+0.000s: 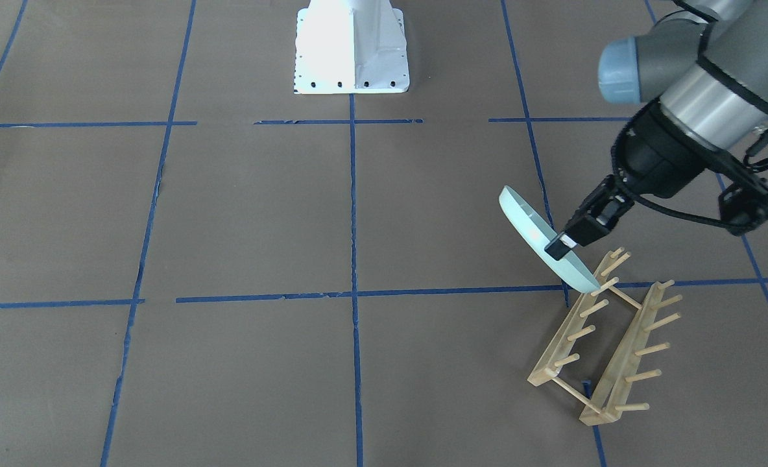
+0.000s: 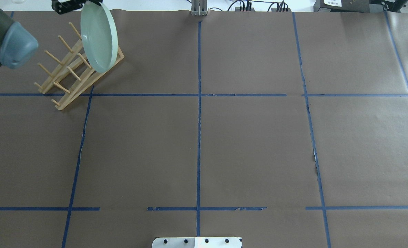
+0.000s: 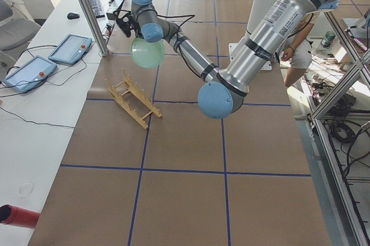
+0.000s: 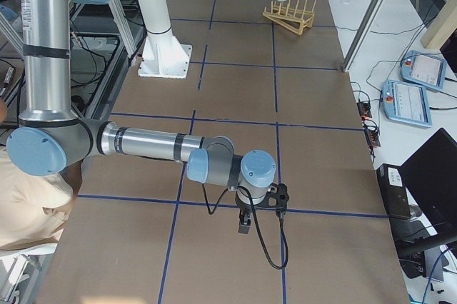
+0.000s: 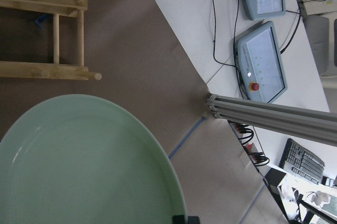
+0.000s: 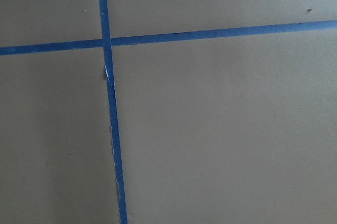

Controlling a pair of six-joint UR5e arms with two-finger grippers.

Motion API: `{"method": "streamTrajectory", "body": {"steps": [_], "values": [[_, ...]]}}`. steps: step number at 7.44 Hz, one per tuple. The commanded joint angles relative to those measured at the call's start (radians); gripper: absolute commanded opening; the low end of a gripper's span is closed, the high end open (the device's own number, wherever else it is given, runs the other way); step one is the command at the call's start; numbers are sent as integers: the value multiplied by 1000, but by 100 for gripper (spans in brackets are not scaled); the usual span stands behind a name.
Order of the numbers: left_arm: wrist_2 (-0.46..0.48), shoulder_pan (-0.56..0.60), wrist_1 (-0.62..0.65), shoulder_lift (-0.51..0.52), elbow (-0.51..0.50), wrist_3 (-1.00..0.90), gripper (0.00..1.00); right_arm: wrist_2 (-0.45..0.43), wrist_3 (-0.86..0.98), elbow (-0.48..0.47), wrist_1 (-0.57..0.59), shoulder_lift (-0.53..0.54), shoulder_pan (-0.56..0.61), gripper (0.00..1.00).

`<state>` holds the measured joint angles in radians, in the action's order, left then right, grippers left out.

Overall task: Place plate on table
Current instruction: 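Lift the plate up out of the wooden rack with the left gripper, then carry the plate toward the robot and lower it flat onto the table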

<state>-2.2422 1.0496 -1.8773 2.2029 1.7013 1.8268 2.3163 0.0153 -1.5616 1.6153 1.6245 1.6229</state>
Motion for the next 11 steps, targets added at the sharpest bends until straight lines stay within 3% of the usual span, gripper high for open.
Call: {"method": "streamTrajectory", "body": {"steps": [1, 2, 3, 4, 8, 9, 10, 11], "values": [[253, -231, 401, 74, 20, -206, 0, 0, 0, 0, 0, 0, 0, 100], [336, -299, 564, 139, -21, -277, 0, 0, 0, 0, 0, 0, 0, 100], [386, -356, 684, 218, -123, -361, 0, 0, 0, 0, 0, 0, 0, 100], [451, -429, 734, 281, -240, -397, 0, 0, 0, 0, 0, 0, 0, 100], [464, -529, 709, 276, -282, -411, 0, 0, 0, 0, 0, 0, 0, 100], [464, -534, 664, 273, -279, -409, 9, 0, 0, 0, 0, 0, 0, 100], [464, -534, 614, 256, -275, -411, 91, 0, 0, 0, 0, 0, 0, 100], [463, -533, 560, 224, -244, -409, 100, 0, 0, 0, 0, 0, 0, 100]]}}
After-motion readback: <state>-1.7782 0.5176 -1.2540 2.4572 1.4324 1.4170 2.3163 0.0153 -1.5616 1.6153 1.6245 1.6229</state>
